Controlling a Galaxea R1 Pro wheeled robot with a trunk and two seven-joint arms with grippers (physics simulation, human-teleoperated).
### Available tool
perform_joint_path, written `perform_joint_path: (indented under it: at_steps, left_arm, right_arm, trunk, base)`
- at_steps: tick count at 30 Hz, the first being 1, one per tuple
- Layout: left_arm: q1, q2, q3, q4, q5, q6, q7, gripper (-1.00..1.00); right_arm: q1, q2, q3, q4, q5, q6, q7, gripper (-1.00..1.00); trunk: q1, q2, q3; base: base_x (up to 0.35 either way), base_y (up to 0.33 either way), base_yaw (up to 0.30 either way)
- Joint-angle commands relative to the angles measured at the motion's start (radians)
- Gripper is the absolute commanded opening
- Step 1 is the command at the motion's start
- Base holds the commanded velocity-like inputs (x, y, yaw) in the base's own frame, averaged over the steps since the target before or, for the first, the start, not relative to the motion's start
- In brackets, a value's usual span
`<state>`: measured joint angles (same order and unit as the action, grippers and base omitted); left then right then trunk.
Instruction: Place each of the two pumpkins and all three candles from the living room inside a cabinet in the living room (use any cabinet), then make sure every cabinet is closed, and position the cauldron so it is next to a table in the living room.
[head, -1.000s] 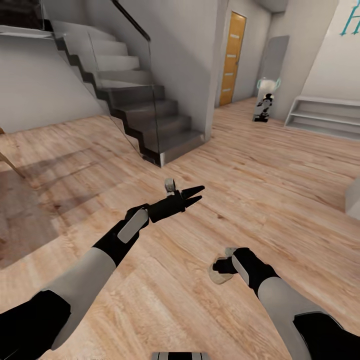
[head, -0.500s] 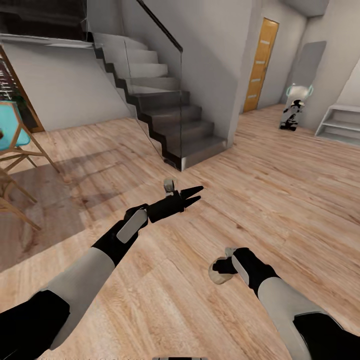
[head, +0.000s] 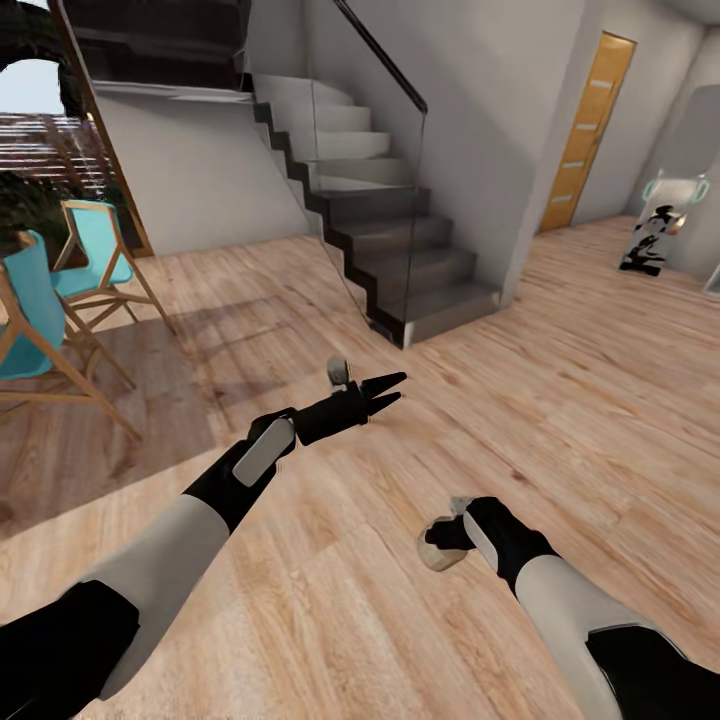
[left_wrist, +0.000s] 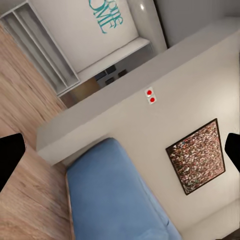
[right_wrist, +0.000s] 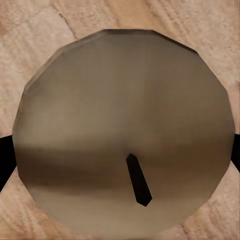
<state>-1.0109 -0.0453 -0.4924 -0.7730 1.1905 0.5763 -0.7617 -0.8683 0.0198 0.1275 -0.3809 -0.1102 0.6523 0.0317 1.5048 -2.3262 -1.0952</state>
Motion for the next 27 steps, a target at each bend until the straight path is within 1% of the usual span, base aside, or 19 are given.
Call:
perform_joint_path:
  at_steps: [1, 27]
  left_arm:
    - [0.000, -0.001, 0.000, 0.000, 0.000, 0.000, 0.001, 1.00]
    - [0.000, 0.001, -0.003, -0.001, 0.000, -0.001, 0.006, 1.00]
  right_arm:
    - [0.000, 0.000, 0.000, 0.000, -0.003, 0.000, -0.001, -1.00]
    - [0.000, 0.000, 0.000, 0.002, -0.003, 0.000, -0.003, -1.00]
  trunk:
    - [-0.004, 0.007, 0.003]
    - [-0.104, 0.189, 0.085]
  base:
    - [0.000, 0.000, 0.287]
    - [0.000, 0.000, 0.287]
